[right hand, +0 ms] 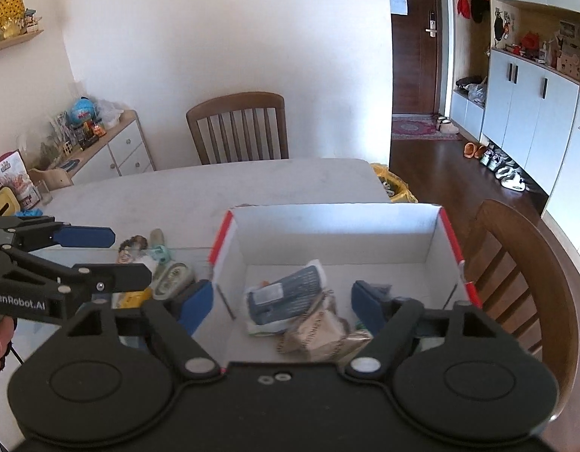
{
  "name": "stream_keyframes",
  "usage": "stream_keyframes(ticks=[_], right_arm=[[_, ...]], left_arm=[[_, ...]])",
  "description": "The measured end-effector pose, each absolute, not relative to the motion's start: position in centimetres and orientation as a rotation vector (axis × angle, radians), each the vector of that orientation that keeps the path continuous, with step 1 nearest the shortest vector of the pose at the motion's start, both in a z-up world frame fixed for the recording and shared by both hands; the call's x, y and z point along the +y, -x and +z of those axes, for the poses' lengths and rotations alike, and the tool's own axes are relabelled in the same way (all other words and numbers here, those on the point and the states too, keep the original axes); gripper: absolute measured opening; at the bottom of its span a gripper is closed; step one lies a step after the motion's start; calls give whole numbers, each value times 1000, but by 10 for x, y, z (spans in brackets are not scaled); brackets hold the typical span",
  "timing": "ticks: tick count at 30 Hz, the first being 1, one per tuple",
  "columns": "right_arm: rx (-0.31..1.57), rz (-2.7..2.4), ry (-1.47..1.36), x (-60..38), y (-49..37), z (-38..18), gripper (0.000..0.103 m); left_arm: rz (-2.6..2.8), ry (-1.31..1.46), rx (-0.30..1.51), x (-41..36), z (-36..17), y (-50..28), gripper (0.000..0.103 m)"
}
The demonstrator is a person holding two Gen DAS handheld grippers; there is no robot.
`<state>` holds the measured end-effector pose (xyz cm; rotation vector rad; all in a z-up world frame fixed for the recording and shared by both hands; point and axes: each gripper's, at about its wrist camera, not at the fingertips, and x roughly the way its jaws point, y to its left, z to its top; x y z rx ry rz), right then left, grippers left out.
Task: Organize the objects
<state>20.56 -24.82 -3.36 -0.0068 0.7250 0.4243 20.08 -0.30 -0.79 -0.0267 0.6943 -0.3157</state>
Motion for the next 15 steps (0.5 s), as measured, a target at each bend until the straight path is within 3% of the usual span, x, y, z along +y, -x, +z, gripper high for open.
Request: stream_keyframes(ticks=[7,12,15], right_arm=[[708,436,0,-216,-191,-33,95],[699,448,13,-188,-183,-35,101],[702,453,16,-171,-181,-39,101]], left_arm=[[-288,37,688,38,-12,-191,85],[-261,49,684,72,-15,-188,99],[-244,64,683,94,-18,-189,100]])
